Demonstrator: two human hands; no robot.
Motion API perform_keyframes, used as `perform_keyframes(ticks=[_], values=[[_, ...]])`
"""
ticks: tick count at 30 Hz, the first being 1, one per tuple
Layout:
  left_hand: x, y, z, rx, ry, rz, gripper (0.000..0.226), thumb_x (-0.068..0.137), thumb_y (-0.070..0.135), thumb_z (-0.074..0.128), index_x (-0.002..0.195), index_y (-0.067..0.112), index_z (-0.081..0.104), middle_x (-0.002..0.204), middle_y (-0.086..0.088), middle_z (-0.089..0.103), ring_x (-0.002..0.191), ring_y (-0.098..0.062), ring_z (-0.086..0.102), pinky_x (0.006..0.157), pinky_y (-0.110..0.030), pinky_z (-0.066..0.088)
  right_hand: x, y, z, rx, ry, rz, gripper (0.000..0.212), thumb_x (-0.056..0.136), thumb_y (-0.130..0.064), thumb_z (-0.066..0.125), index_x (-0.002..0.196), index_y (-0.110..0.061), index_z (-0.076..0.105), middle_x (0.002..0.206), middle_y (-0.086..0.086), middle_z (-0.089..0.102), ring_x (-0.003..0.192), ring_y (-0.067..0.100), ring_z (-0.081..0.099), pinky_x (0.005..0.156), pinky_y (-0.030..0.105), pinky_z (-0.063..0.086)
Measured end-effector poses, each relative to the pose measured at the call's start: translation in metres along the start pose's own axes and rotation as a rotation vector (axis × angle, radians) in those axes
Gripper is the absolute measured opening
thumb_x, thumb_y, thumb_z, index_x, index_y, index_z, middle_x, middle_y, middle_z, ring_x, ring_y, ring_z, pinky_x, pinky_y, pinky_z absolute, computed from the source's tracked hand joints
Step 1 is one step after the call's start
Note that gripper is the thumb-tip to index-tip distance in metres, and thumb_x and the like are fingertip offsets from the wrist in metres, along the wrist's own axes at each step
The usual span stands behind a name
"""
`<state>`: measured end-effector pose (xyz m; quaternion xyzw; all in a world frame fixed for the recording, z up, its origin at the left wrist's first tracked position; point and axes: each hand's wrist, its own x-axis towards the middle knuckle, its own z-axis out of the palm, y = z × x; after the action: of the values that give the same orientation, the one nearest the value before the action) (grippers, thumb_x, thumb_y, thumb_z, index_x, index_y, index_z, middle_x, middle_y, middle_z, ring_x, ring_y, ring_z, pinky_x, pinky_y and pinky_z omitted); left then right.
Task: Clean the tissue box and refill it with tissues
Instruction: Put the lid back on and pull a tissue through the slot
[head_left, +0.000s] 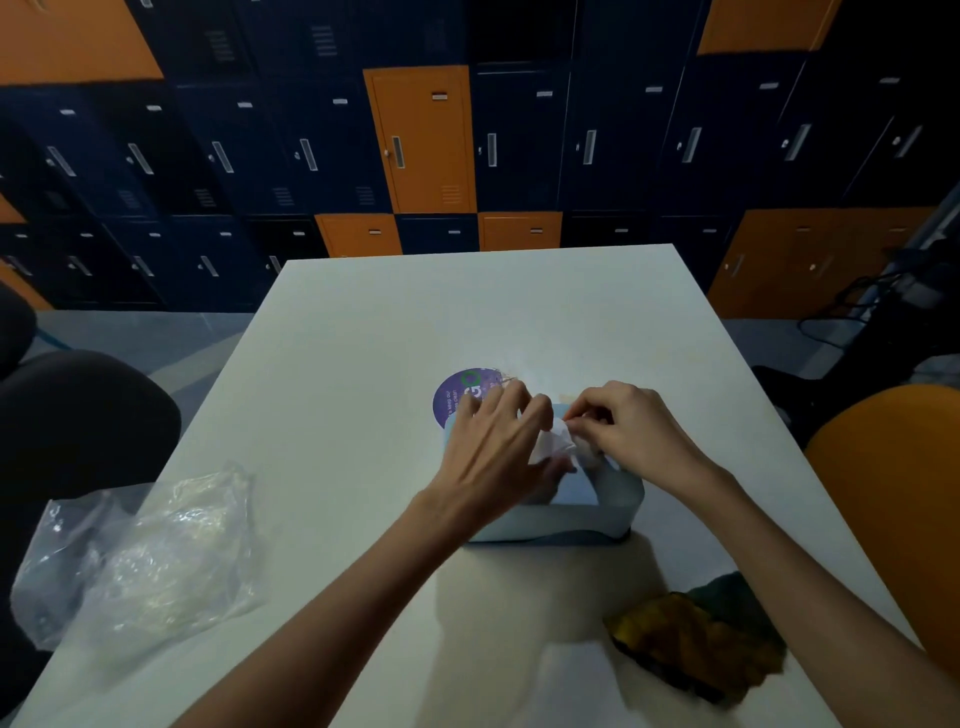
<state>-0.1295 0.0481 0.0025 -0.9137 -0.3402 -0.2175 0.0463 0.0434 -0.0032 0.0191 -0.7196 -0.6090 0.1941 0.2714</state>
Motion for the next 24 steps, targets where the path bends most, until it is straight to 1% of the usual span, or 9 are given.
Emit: perform_keyframes(ticks=[2, 6, 8, 10, 13, 15, 17, 20, 24], values=[[0.002, 0.000, 0.003, 0.042, -0.004, -0.006, 0.034, 0.067, 0.044, 0.078, 0.081, 0.019, 0.061, 0.077, -0.001, 0.057, 0.064, -0.025, 0.054, 0.062, -0.033, 0.037, -0.001, -0.003, -0.002, 0.000, 0.006, 0.007, 0.014, 0.089, -0.013, 0.063, 0.099, -0.019, 0.071, 0.084, -0.003, 0.062, 0.076, 0.007, 0.057, 0.073, 0.020, 0.049], [0.013, -0.005, -0.013, -0.187, -0.106, -0.075, 0.015, 0.088, 0.035, 0.056, 0.088, 0.021, 0.062, 0.084, 0.004, 0.067, 0.077, -0.020, 0.062, 0.074, -0.036, 0.040, -0.014, -0.011, -0.003, 0.051, -0.003, 0.020, 0.018, 0.089, -0.015, 0.063, 0.103, -0.025, 0.059, 0.085, -0.005, 0.057, 0.077, 0.010, 0.058, 0.068, 0.018, 0.051], [0.019, -0.009, -0.021, -0.324, -0.163, -0.167, 0.014, 0.090, 0.034, 0.055, 0.086, 0.021, 0.061, 0.081, 0.006, 0.069, 0.077, -0.017, 0.064, 0.077, -0.036, 0.044, -0.021, -0.017, 0.004, 0.041, -0.054, 0.043, 0.025, 0.087, -0.031, 0.066, 0.108, -0.024, 0.053, 0.097, -0.004, 0.055, 0.084, 0.009, 0.058, 0.074, 0.024, 0.054], [0.024, -0.012, -0.024, -0.401, -0.217, -0.228, 0.021, 0.090, 0.037, 0.057, 0.072, 0.026, 0.054, 0.069, 0.009, 0.062, 0.070, -0.017, 0.060, 0.072, -0.037, 0.046, -0.024, -0.020, 0.014, -0.095, -0.057, 0.042, 0.044, 0.084, -0.049, 0.065, 0.114, -0.021, 0.048, 0.106, -0.002, 0.049, 0.092, 0.014, 0.055, 0.080, 0.032, 0.053], [0.025, -0.013, -0.022, -0.454, -0.279, -0.261, 0.034, 0.089, 0.047, 0.057, 0.065, 0.027, 0.044, 0.061, 0.010, 0.052, 0.062, -0.014, 0.051, 0.066, -0.036, 0.042, -0.024, -0.025, 0.023, -0.281, 0.044, -0.018, 0.040, 0.087, -0.042, 0.063, 0.115, -0.017, 0.049, 0.107, 0.003, 0.053, 0.093, 0.021, 0.056, 0.081, 0.033, 0.050], [0.021, -0.012, -0.024, -0.431, -0.291, -0.232, 0.034, 0.087, 0.055, 0.056, 0.073, 0.026, 0.046, 0.065, 0.010, 0.053, 0.064, -0.011, 0.051, 0.066, -0.036, 0.037, -0.022, -0.025, 0.020, -0.249, 0.088, -0.038, 0.020, 0.092, -0.026, 0.058, 0.108, -0.014, 0.057, 0.100, 0.004, 0.056, 0.088, 0.020, 0.058, 0.075, 0.030, 0.051], [0.013, -0.013, -0.025, -0.285, -0.286, -0.159, 0.033, 0.087, 0.056, 0.055, 0.087, 0.024, 0.048, 0.080, 0.011, 0.055, 0.079, -0.016, 0.056, 0.070, -0.035, 0.033, -0.020, -0.019, 0.011, -0.224, 0.085, -0.017, 0.014, 0.091, -0.018, 0.057, 0.100, -0.012, 0.066, 0.091, 0.001, 0.051, 0.080, 0.016, 0.054, 0.067, 0.025, 0.045], [-0.002, -0.019, -0.023, -0.076, -0.237, -0.083, 0.023, 0.089, 0.044, 0.056, 0.103, 0.026, 0.051, 0.102, 0.007, 0.059, 0.097, -0.021, 0.056, 0.078, -0.034, 0.033, -0.018, -0.008, 0.002, -0.281, -0.016, 0.020, 0.019, 0.090, -0.022, 0.060, 0.102, -0.017, 0.073, 0.095, 0.002, 0.045, 0.087, 0.016, 0.048, 0.074, 0.026, 0.047], [-0.006, -0.023, -0.027, -0.133, -0.240, -0.143, 0.013, 0.090, 0.030, 0.053, 0.101, 0.028, 0.060, 0.100, 0.008, 0.066, 0.090, -0.016, 0.062, 0.078, -0.031, 0.037, -0.018, -0.009, 0.001, -0.340, -0.084, 0.044, 0.024, 0.092, -0.028, 0.059, 0.112, -0.024, 0.072, 0.101, 0.003, 0.044, 0.097, 0.022, 0.050, 0.086, 0.035, 0.050]])
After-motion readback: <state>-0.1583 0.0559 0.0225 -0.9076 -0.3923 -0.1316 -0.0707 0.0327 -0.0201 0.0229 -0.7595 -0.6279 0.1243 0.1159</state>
